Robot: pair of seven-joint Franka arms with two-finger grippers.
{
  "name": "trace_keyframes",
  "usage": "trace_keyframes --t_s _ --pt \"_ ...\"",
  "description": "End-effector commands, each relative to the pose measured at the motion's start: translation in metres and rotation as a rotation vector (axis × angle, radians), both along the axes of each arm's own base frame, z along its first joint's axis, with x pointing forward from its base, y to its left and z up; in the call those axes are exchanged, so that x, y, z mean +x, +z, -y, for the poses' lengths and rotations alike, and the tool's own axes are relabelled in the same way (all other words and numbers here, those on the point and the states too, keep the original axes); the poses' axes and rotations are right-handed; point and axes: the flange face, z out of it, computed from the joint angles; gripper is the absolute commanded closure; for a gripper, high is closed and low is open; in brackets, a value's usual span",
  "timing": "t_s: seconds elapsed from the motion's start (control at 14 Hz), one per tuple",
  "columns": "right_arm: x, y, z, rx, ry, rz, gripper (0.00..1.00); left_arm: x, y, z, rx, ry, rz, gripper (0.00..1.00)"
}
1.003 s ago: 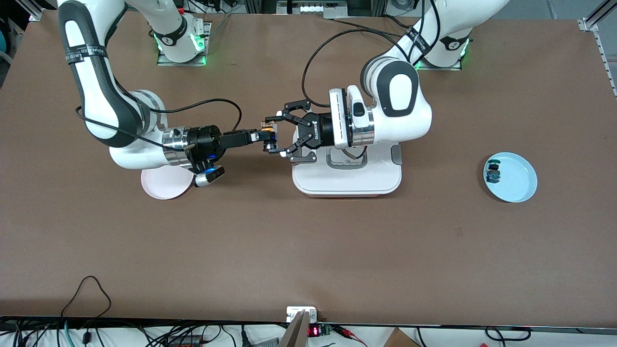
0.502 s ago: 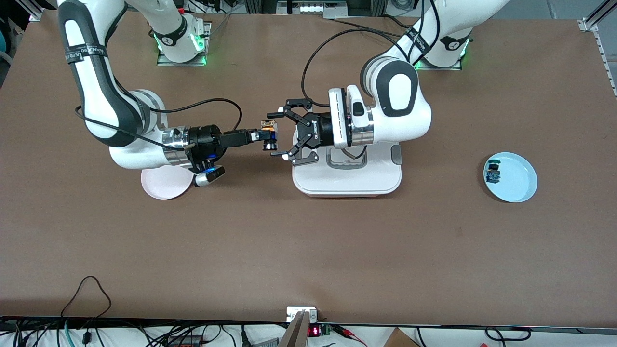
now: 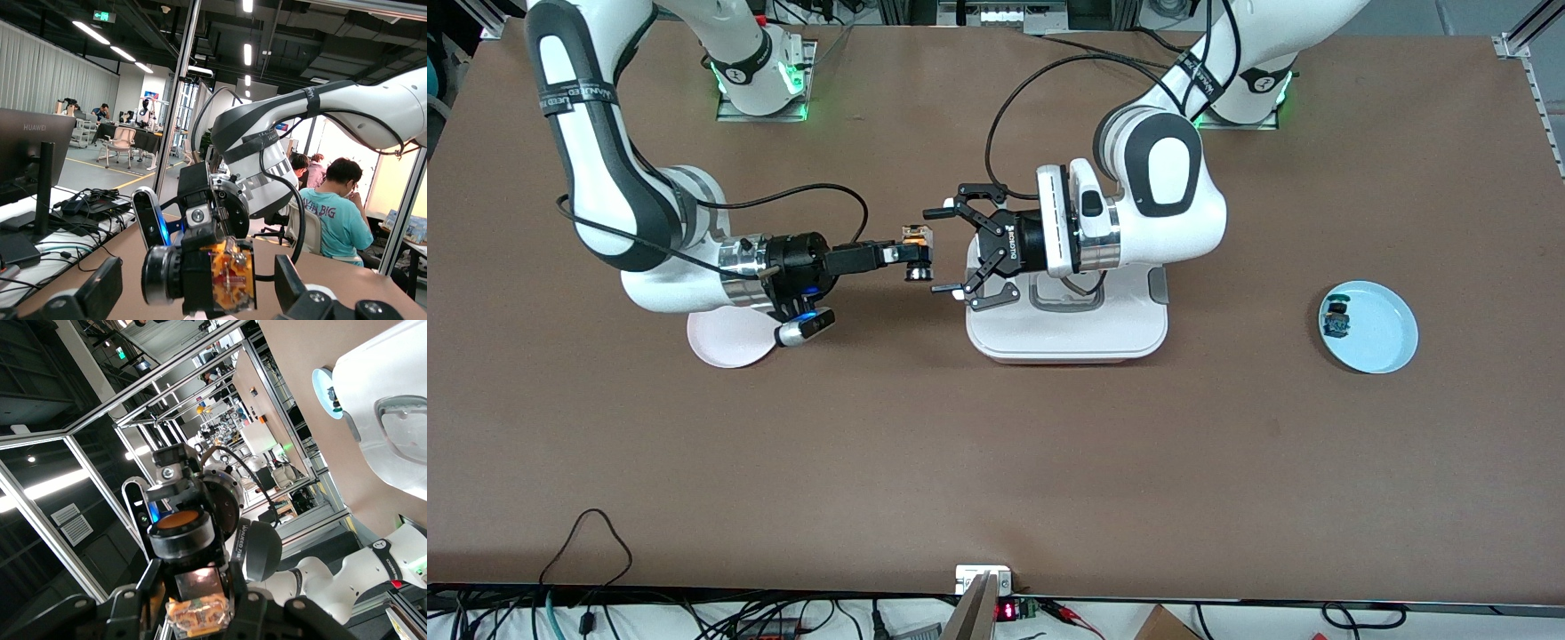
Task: Transfer orange switch to right arm and place
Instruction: 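Open the left gripper and pull back while the right gripper withdraws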
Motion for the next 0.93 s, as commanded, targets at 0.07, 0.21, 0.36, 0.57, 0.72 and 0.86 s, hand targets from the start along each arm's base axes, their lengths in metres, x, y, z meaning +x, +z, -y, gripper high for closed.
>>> trace_keyframes --t_s 0.07,0.21,0.36,0.57,0.72,0.86 --pt "0.002 0.01 0.009 -0.008 0.004 0.022 0.94 0.011 0.021 -0.018 -0.022 -0.059 -0.043 0.0" --pt "0.004 0.008 0.023 -0.057 0.02 0.051 0.94 0.017 0.027 -0.028 0.005 -0.093 -0.102 0.0" --pt "0.005 0.004 0.04 -0.102 0.036 0.095 0.95 0.018 0.039 -0.035 0.059 -0.131 -0.147 0.0" --pt "0.005 0.0 0.067 -0.182 0.081 0.116 0.95 0.015 0.042 -0.039 0.115 -0.202 -0.221 0.0" --pt "0.005 -0.003 0.089 -0.256 0.115 0.143 0.95 0.012 0.046 -0.039 0.182 -0.218 -0.275 0.0" --pt "0.006 -0.009 0.111 -0.301 0.134 0.229 0.96 0.007 0.045 -0.034 0.237 -0.226 -0.374 0.0"
